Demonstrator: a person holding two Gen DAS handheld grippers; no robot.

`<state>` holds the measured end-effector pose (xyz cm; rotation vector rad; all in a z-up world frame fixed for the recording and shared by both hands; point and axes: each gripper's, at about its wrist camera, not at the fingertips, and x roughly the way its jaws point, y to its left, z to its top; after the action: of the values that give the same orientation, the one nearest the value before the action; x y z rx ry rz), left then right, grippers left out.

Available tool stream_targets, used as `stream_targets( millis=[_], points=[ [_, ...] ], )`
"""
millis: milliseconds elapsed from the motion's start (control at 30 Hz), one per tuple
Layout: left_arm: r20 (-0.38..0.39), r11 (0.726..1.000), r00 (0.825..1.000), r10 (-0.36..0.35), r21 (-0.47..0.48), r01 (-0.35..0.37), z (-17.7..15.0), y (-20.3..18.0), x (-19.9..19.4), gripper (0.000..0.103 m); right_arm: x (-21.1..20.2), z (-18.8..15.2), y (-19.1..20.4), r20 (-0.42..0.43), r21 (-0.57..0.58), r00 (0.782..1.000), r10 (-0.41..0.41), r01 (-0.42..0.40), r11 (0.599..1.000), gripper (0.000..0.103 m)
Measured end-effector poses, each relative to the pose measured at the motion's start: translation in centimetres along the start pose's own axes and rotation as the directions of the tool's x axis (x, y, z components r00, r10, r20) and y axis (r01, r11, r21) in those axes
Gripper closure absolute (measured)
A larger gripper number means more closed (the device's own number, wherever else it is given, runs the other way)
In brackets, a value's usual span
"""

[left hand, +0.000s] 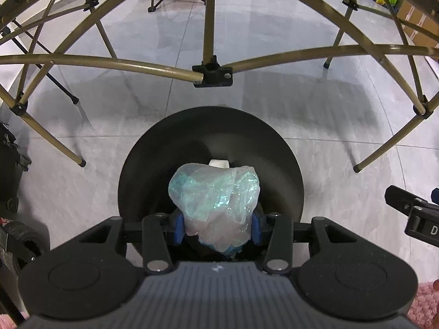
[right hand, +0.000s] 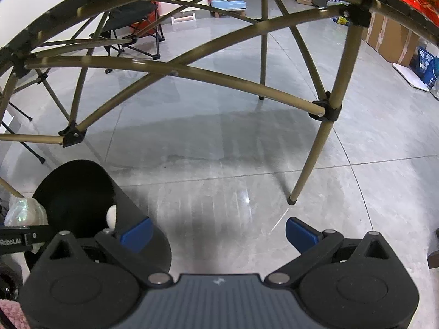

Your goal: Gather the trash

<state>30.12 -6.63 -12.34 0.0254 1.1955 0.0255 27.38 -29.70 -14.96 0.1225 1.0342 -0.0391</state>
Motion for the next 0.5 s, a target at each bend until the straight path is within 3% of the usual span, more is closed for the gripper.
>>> stream_targets(
  millis=[67, 133, 200, 267, 500],
  points=[
    [-0.004, 1.000, 1.000, 0.007, 0.004, -0.007, -0.02, -0.15, 0.13, 0.055, -0.02, -0.01, -0.14, 0.000, 0.003, 1.000, 0.000, 0.000, 1.000, 0.000],
    [-0.001, 1.000, 1.000, 0.018, 0.006, -0.018, -0.01, -0.22, 0.17, 0.046, -0.08, 0.01, -0.23, 0.002, 0.006, 1.000, 0.001, -0.001, 1.000, 0.000],
    [0.003, 1.000, 1.000, 0.025, 0.002, -0.025, 0.00, -0.18, 0.14, 0.019, -0.12, 0.03, -0.38, 0.004, 0.008, 1.000, 0.003, -0.003, 1.000, 0.000],
    [0.018, 0.999, 0.999, 0.034, 0.008, -0.034, 0.01, -0.30, -0.05, 0.002, -0.15, 0.04, -0.46, 0.005, 0.009, 1.000, 0.004, -0.004, 1.000, 0.000],
    [0.028, 0.999, 0.998, 0.053, 0.011, -0.054, -0.01, -0.14, -0.30, 0.000, -0.20, 0.04, -0.34, 0.004, 0.003, 1.000, 0.006, -0.006, 1.000, 0.000]
  ],
)
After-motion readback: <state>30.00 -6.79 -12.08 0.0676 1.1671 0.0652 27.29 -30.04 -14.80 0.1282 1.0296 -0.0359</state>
